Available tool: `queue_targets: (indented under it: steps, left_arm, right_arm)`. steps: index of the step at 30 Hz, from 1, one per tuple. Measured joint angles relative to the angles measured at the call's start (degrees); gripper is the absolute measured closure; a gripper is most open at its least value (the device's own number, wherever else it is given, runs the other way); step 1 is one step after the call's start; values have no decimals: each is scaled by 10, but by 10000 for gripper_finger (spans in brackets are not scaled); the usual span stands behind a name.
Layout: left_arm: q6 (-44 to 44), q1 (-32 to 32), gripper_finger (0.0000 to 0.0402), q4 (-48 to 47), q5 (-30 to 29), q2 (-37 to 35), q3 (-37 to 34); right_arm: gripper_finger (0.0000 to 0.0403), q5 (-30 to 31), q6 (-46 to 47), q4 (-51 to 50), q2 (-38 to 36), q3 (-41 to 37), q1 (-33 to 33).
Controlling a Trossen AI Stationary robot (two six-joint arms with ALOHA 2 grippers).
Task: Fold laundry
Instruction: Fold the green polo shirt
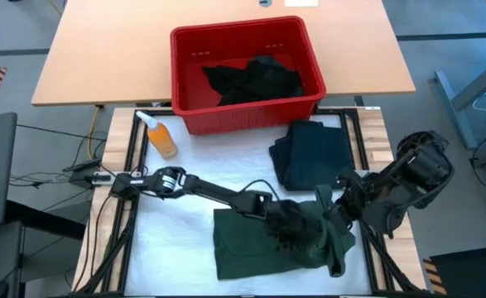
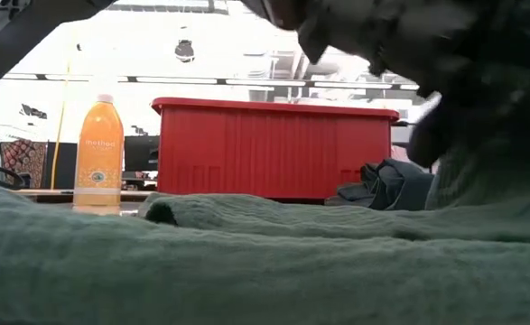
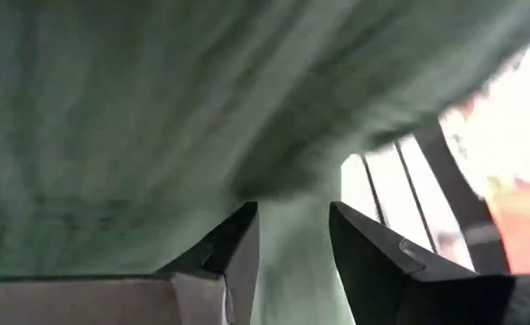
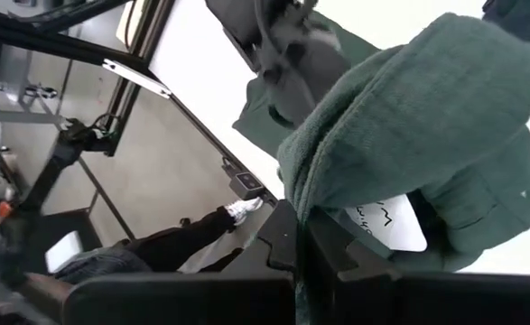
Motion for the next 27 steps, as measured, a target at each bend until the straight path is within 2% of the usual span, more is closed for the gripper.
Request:
queue_targets:
  steps: [3,5,10,15,18,21,24,27]
  left_arm:
    - [65,8,276,-119,40,-34,3]
    - [124,11,276,-230,31,-65,3]
    - [249,9,276,-484,-98,-152,4]
    - [284,-2,276,-622,-211,-283,-58]
    - [259,-9,276,-643,-264,-400,-155]
    - [204,-10,276,-608,-299,-539,-278]
    - [125,-9,276,-560,-311,-680,-395]
    - [48,-10,276,-533,-310,-798,-483]
  right_arm:
    - [383,0,0,0,11,0,0]
    - [383,0,0,1,17,0,0]
    - [383,-1,-1,5,30,0,-1]
    - [382,0,-12,24,49,-1,-15]
    - [382,-1,-36,55,69,-1,-33]
    - [382,-3,-71,101,97,-1,-55]
    - [382,-13,-105,144,134,-1,-84]
    - [382,-23,-134,187,184,-1,-113]
